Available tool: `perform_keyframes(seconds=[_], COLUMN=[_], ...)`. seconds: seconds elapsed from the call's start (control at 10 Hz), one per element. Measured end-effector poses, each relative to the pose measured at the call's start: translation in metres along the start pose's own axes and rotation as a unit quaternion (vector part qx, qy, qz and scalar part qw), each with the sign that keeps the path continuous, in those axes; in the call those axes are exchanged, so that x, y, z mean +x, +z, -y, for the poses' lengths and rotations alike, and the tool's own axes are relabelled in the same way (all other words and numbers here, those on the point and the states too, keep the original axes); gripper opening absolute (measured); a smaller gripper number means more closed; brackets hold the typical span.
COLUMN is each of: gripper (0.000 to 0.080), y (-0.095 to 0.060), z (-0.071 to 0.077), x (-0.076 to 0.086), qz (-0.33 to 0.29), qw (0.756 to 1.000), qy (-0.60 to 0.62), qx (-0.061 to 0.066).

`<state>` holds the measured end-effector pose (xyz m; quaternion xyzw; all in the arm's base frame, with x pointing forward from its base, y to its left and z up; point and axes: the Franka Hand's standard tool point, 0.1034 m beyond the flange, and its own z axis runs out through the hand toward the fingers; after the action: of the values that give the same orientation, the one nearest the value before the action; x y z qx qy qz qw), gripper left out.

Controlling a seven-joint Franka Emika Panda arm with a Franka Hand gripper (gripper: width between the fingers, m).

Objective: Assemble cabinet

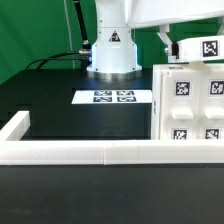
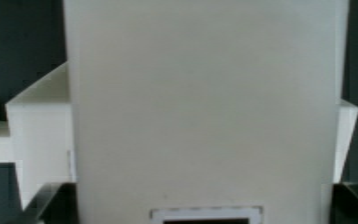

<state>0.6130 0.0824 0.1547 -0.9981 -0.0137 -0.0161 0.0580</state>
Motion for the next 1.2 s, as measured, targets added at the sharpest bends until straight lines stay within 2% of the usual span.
perform_keyframes(seconds=[0.2, 0.6, 0.7, 0.9, 1.2], gripper=[0.0560, 0.0560, 0.0560, 0.0560, 0.0560], y=[0.0001, -0.0001, -0.0001, 0.0013, 0.0019], z=[0.0004, 0.0001, -0.0008, -0.0022, 0.0026], x=[0.0000, -0.0002, -0.0007, -0.0029, -0.0046], qz=[0.000, 0.001, 0.001, 0.000, -0.008], qw=[1.000, 0.987, 0.978, 0.948, 0.901], qy=[0.019, 0.159, 0.209, 0.319, 0.433], qx=[0.001, 0.002, 0.003, 0.013, 0.016])
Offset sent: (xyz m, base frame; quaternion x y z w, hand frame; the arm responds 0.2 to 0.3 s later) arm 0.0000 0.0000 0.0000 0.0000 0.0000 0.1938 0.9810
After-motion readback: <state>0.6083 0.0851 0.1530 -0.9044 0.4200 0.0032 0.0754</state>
